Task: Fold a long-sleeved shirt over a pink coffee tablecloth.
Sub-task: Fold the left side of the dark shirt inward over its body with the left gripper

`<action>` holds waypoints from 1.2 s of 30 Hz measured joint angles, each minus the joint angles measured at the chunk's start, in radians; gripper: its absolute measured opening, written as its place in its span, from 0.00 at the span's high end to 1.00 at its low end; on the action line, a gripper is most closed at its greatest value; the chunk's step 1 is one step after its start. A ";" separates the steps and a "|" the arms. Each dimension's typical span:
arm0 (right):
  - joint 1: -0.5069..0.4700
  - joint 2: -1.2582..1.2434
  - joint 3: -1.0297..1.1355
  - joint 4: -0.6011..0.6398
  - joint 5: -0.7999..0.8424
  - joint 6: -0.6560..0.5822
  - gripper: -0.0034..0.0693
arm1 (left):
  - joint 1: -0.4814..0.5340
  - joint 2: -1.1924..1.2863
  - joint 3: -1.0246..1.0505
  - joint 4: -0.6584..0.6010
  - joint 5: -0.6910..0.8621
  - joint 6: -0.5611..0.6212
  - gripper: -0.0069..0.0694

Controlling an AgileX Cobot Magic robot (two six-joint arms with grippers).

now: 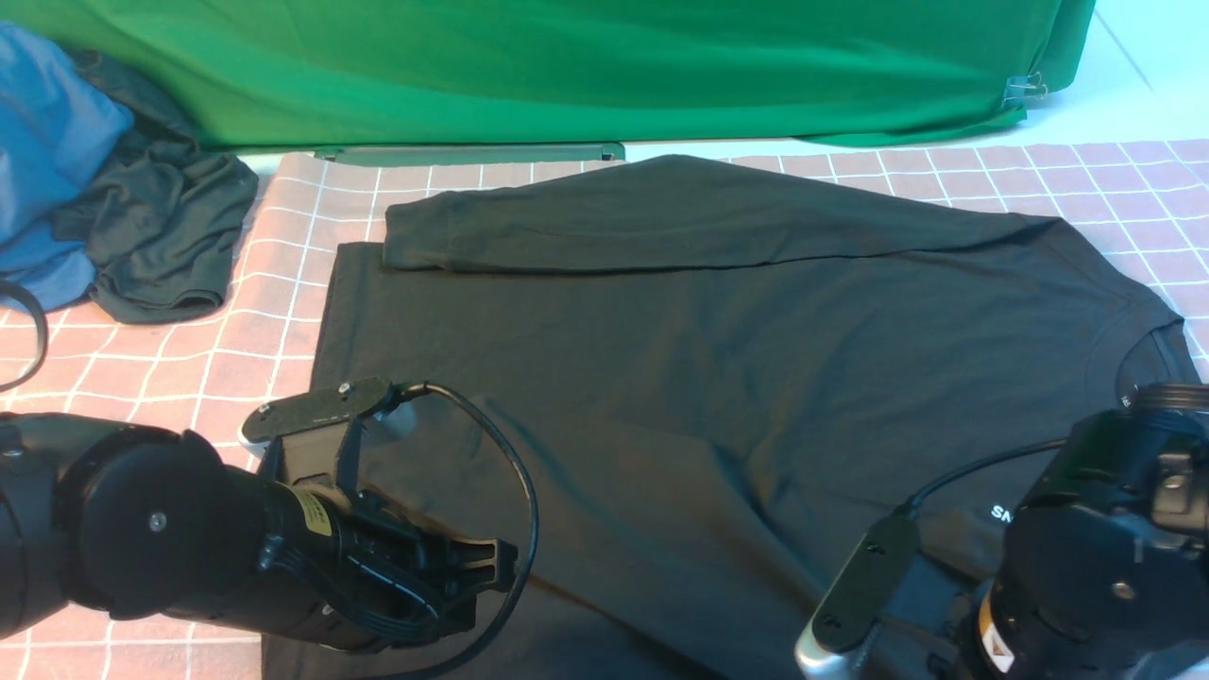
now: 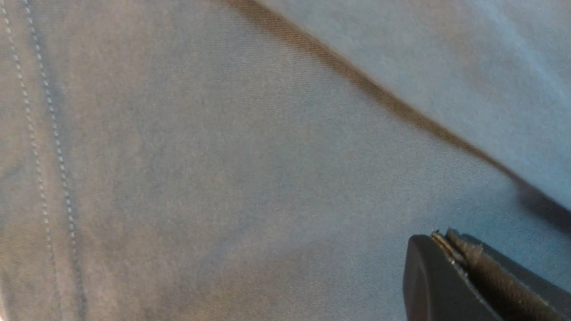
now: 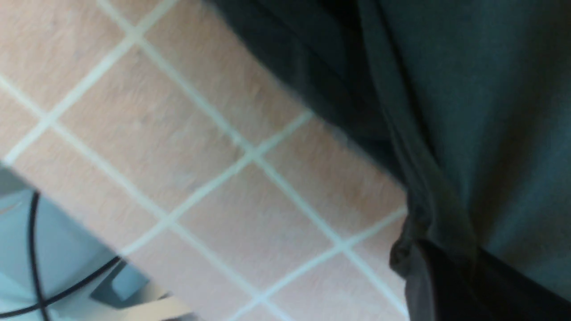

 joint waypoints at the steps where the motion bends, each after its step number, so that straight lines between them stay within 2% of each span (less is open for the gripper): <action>1: 0.000 -0.011 0.000 0.007 0.012 0.002 0.88 | 0.000 0.000 0.000 0.000 0.000 0.000 0.89; 5: 0.000 -0.030 0.000 0.016 0.041 0.010 0.87 | 0.000 0.000 0.000 0.000 0.000 0.000 0.89; 9: 0.000 -0.031 0.000 0.023 0.063 0.016 0.81 | 0.000 0.000 0.000 0.004 0.009 0.000 0.89; 14: 0.000 -0.031 0.001 0.027 0.093 0.019 0.61 | 0.000 0.000 0.000 0.039 0.016 -0.036 0.89; 15: 0.000 -0.031 0.001 0.028 0.100 0.020 0.51 | 0.010 0.000 -0.014 0.054 0.037 -0.086 0.89; 16: 0.000 -0.031 0.001 0.028 0.102 0.022 0.50 | 0.013 0.000 -0.017 0.057 0.040 -0.092 0.89; 17: 0.000 -0.035 0.001 0.028 0.115 0.023 0.44 | 0.039 0.001 -0.052 0.072 0.079 -0.133 0.89; 19: 0.000 -0.044 -0.002 0.027 0.132 0.026 0.42 | 0.085 0.001 -0.111 0.089 0.120 -0.153 0.89; 22: 0.000 -0.087 -0.016 0.027 0.130 0.038 0.51 | 0.167 0.005 -0.208 0.100 0.147 -0.159 0.89; 25: 0.000 -0.188 -0.046 0.027 0.074 0.047 0.79 | 0.300 0.050 -0.366 0.103 0.171 -0.159 0.89; 27: 0.000 -0.259 -0.055 0.027 0.014 0.051 0.88 | 0.373 0.103 -0.460 0.108 0.196 -0.156 0.89; 31: 0.000 -0.357 -0.059 0.027 -0.061 0.082 0.90 | 0.444 0.287 -0.663 0.120 0.233 -0.106 0.89; 36: 0.000 -0.367 -0.059 0.027 -0.063 0.097 0.90 | 0.450 0.489 -0.845 0.120 0.234 -0.094 0.88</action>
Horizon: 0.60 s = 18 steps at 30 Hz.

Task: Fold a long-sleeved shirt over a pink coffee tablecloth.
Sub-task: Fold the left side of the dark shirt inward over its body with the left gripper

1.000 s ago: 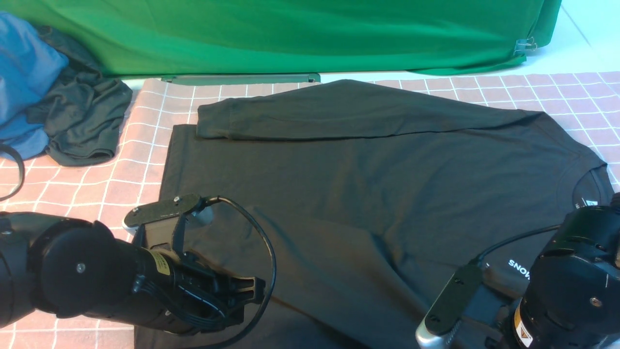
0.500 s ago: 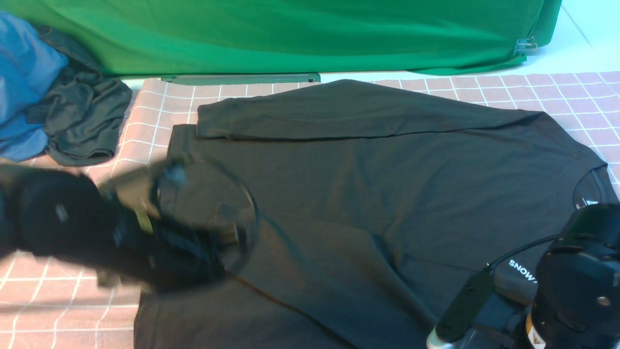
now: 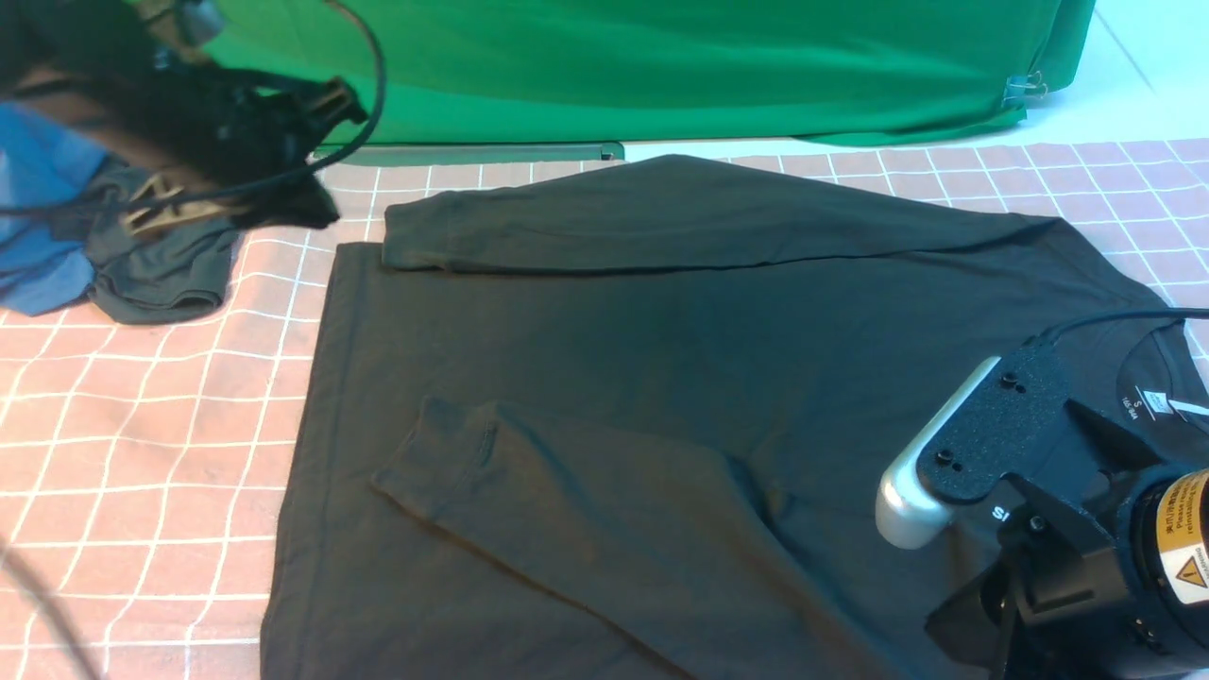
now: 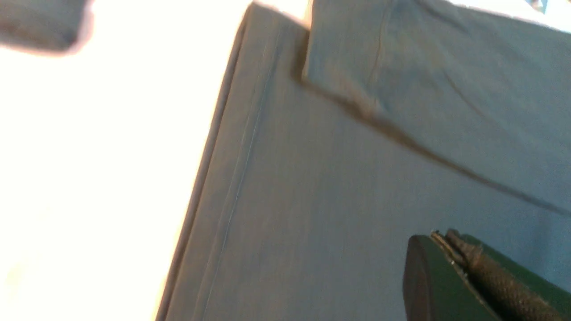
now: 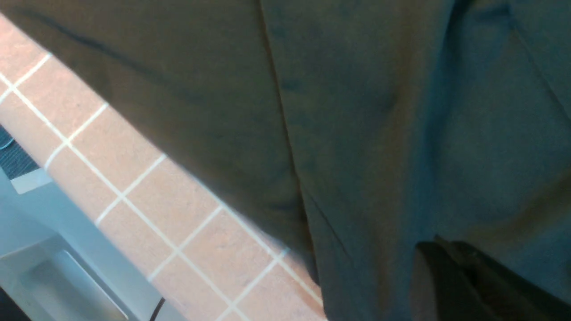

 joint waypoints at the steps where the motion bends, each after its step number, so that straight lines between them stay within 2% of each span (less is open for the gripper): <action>1: 0.000 0.000 0.000 0.000 0.000 0.001 0.90 | 0.000 0.019 -0.016 0.000 0.000 0.000 0.88; 6: 0.000 0.000 0.000 0.000 -0.005 0.012 0.90 | 0.001 0.260 -0.217 0.043 0.014 0.000 0.71; 7: 0.000 0.000 0.000 0.000 -0.005 0.012 0.90 | 0.001 0.260 -0.223 0.045 0.014 0.000 0.71; 8: 0.000 0.000 0.000 0.000 -0.005 0.015 0.90 | 0.001 0.317 -0.264 0.060 0.012 0.000 0.65; 13: 0.000 0.000 0.000 0.000 0.014 0.028 0.90 | 0.001 0.446 -0.371 0.121 -0.001 -0.004 0.48; 18: 0.000 0.000 0.001 0.000 0.041 0.029 0.90 | 0.001 0.523 -0.414 0.154 -0.014 -0.004 0.44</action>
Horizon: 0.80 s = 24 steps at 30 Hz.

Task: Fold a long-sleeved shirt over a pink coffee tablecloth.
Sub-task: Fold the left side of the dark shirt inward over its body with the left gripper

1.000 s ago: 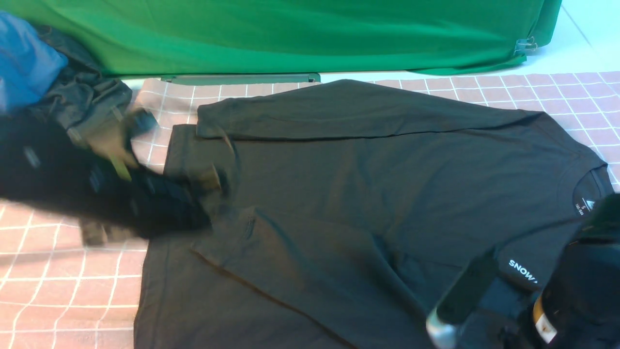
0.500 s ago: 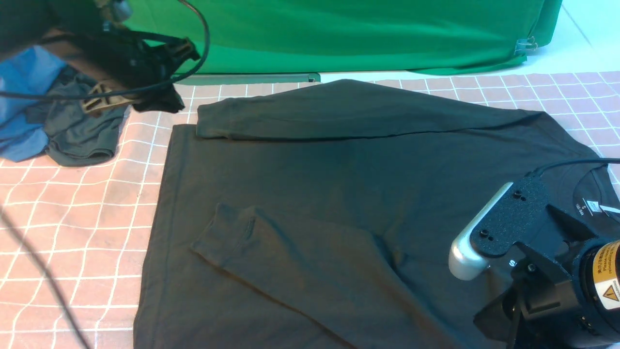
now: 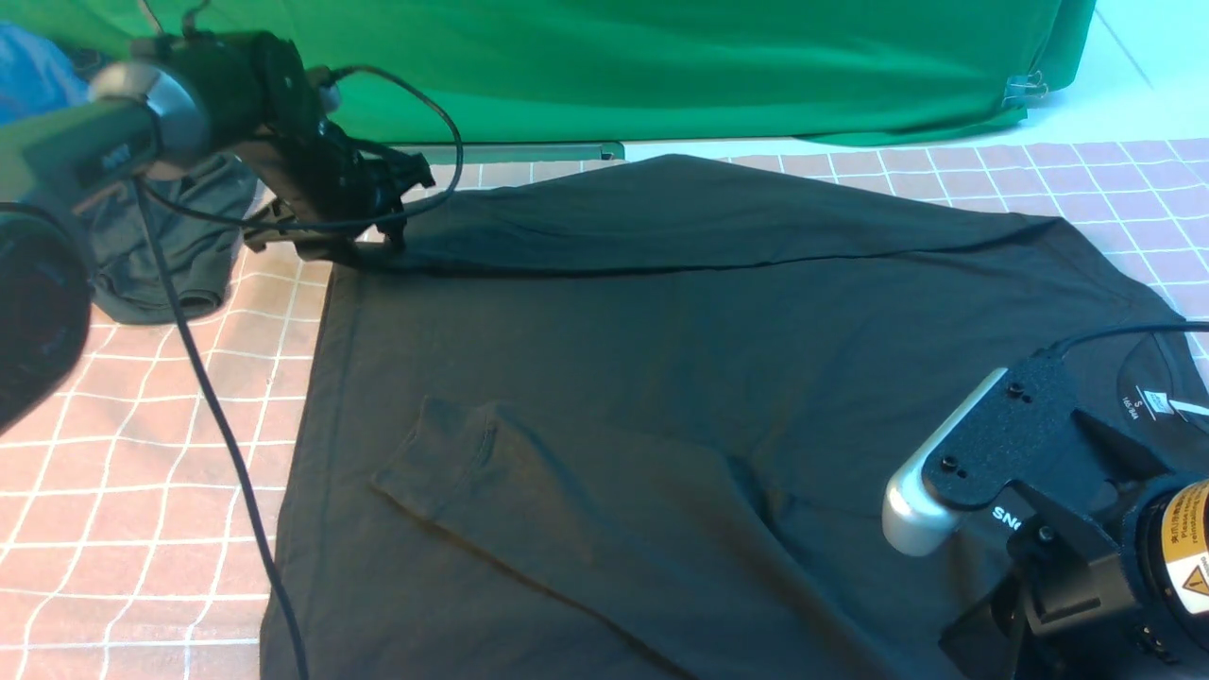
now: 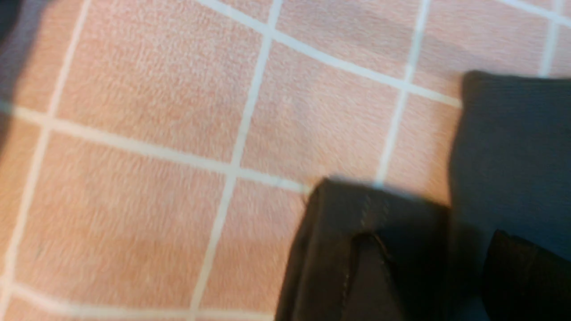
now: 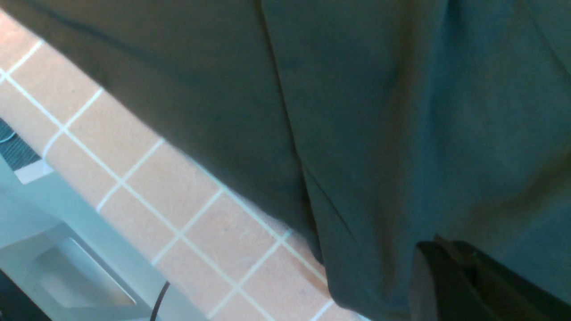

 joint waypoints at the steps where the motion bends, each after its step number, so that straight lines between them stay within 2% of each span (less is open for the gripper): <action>1: 0.000 0.000 0.000 0.000 0.002 0.000 0.90 | 0.000 0.004 -0.004 0.000 -0.008 0.000 0.44; 5: 0.000 0.000 0.000 0.001 0.003 0.000 0.90 | 0.000 0.012 -0.007 -0.027 -0.037 0.036 0.46; 8: 0.000 0.000 0.000 0.001 0.004 0.000 0.90 | 0.000 0.019 -0.009 -0.066 -0.038 0.114 0.58; 12: 0.000 0.000 0.000 0.002 0.005 0.000 0.90 | 0.000 0.023 -0.016 -0.086 -0.015 0.146 0.82; 14: 0.000 0.000 0.000 0.002 0.005 0.000 0.90 | 0.000 0.020 -0.016 -0.086 -0.004 0.154 0.86; 19: 0.000 0.000 0.000 0.002 0.005 0.000 0.90 | 0.000 -0.024 -0.014 -0.095 0.078 0.157 0.87; 24: 0.000 0.000 0.000 -0.027 0.005 0.001 0.90 | -0.001 -0.186 -0.014 -0.134 0.173 0.193 0.87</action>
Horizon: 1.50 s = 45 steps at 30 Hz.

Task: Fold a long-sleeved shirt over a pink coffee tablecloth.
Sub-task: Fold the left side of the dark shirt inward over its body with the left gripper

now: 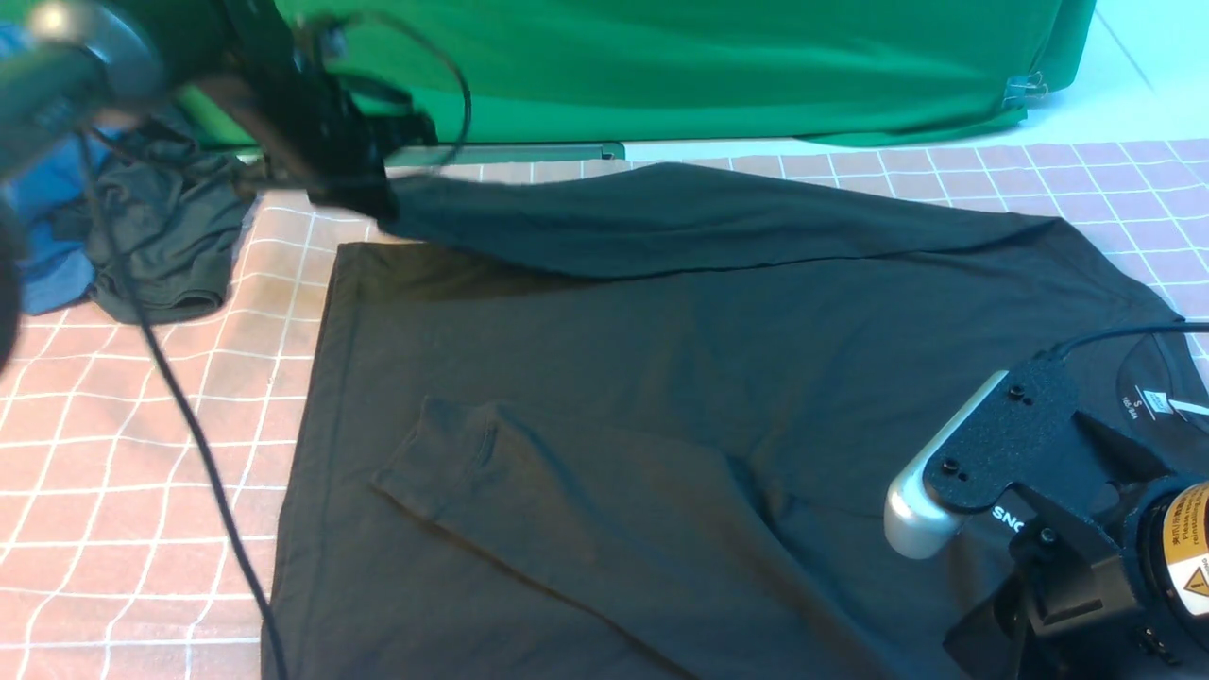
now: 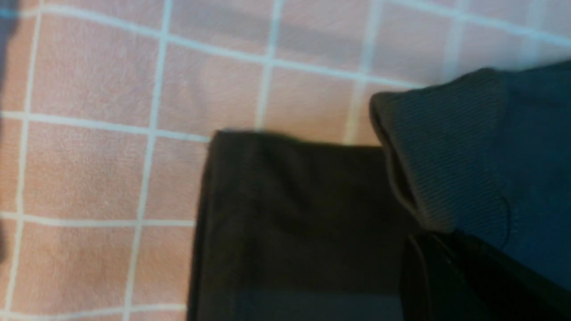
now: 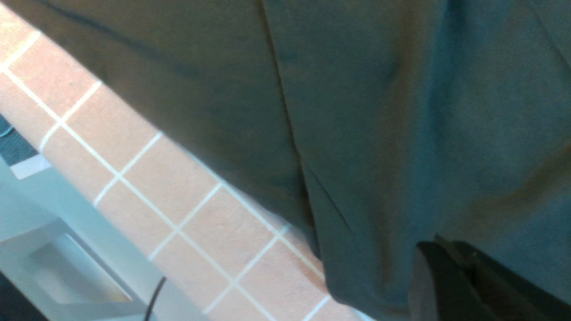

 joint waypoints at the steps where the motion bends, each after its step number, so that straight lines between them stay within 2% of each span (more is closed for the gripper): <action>1: 0.000 0.000 0.000 -0.006 0.000 0.000 0.90 | 0.000 -0.011 0.000 0.000 0.002 0.000 0.87; 4: 0.000 0.000 0.000 -0.090 0.000 0.045 0.90 | 0.000 -0.068 -0.001 -0.006 0.062 0.003 0.87; 10: -0.001 0.000 0.000 -0.403 0.049 0.264 0.90 | -0.019 -0.123 -0.001 -0.013 0.241 0.006 0.87; 14: -0.068 0.000 0.000 -0.479 0.069 0.313 0.90 | -0.032 -0.157 0.005 -0.019 0.290 0.006 0.87; 17: -0.140 0.000 0.000 -0.482 0.064 0.310 0.90 | -0.045 -0.197 0.032 -0.019 0.291 -0.005 0.87; 18: -0.199 0.000 0.000 -0.481 0.051 0.297 0.90 | -0.059 -0.233 0.071 -0.013 0.291 -0.014 0.87; 21: -0.291 0.000 0.000 -0.458 0.017 0.251 0.90 | -0.077 -0.295 0.146 -0.009 0.294 -0.028 0.87; 25: -0.429 0.000 0.000 -0.370 -0.033 0.143 0.90 | -0.088 -0.379 0.294 -0.005 0.291 -0.056 0.87; 28: -0.490 0.000 0.000 -0.323 -0.044 0.090 0.90 | -0.089 -0.420 0.376 -0.003 0.274 -0.066 0.87; 35: -0.519 0.000 0.000 -0.286 -0.065 0.049 0.90 | -0.089 -0.477 0.541 -0.006 0.248 -0.103 0.87; 45: -0.519 0.000 0.000 -0.256 -0.080 0.039 0.90 | -0.099 -0.477 0.649 -0.030 0.206 -0.123 0.87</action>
